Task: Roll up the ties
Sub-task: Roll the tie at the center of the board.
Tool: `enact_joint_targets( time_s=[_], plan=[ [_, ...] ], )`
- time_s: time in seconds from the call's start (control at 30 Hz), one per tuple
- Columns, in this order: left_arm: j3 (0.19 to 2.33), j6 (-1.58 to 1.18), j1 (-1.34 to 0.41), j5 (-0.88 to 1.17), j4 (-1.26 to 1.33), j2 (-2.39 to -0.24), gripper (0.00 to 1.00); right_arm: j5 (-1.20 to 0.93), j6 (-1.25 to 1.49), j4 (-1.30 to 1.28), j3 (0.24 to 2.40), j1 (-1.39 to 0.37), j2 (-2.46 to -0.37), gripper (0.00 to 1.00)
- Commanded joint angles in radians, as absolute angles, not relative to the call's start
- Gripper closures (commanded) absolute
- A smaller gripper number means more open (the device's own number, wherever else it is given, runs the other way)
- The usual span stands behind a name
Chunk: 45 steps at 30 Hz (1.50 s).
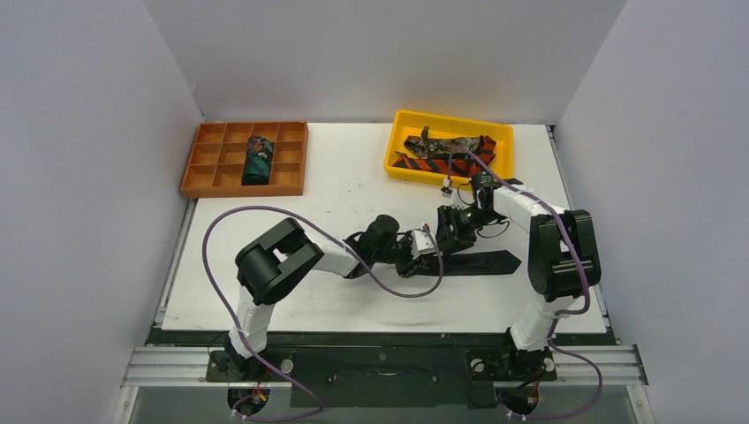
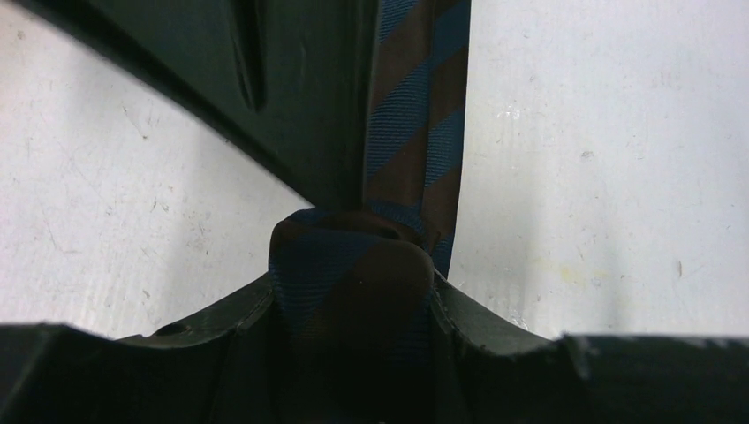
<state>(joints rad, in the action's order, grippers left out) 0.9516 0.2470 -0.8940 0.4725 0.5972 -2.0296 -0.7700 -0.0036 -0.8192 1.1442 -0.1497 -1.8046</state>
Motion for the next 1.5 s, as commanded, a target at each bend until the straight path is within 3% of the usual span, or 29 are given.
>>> enact_joint_targets(
  time_s=[0.0, 0.17, 0.23, 0.3, 0.4, 0.57, 0.63, 0.8, 1.03, 1.47],
  plan=[
    [0.968, 0.342, -0.910, 0.385, 0.227, -2.085, 0.91, -0.859, 0.024, -0.765, 1.112, -0.211, -1.736, 0.57],
    [1.004, 0.351, -0.911, 0.376, 0.170, -2.090, 0.91, -0.842, 0.066, -0.710, 1.091, -0.230, -1.758, 0.58],
    [1.009, 0.352, -0.911, 0.376, 0.163, -2.092, 0.91, -0.809, 0.054, -0.708, 1.089, -0.230, -1.776, 0.63],
    [1.014, 0.350, -0.911, 0.376, 0.158, -2.092, 0.91, -0.767, 0.035, -0.710, 1.083, -0.226, -1.796, 0.74],
    [1.021, 0.346, -0.911, 0.382, 0.156, -2.091, 0.89, -0.710, 0.019, -0.725, 1.075, -0.212, -1.828, 0.99],
    [1.032, 0.337, -0.911, 0.391, 0.163, -2.093, 0.84, -0.641, -0.026, -0.763, 1.070, -0.193, -1.846, 1.00],
    [1.035, 0.340, -0.912, 0.402, 0.163, -2.090, 0.71, -0.594, -0.032, -0.762, 1.063, -0.179, -1.838, 1.00],
    [1.035, 0.336, -0.911, 0.438, 0.187, -2.079, 0.66, -0.547, -0.030, -0.758, 1.069, -0.168, -1.851, 1.00],
    [0.980, 0.280, -0.908, 0.501, 0.360, -2.007, 0.42, -0.448, -0.013, -0.782, 1.095, -0.163, -1.869, 1.00],
    [1.002, 0.244, -0.902, 0.575, 0.584, -2.030, 0.40, -0.354, -0.016, -0.820, 1.134, -0.213, -1.946, 1.00]
  ],
)
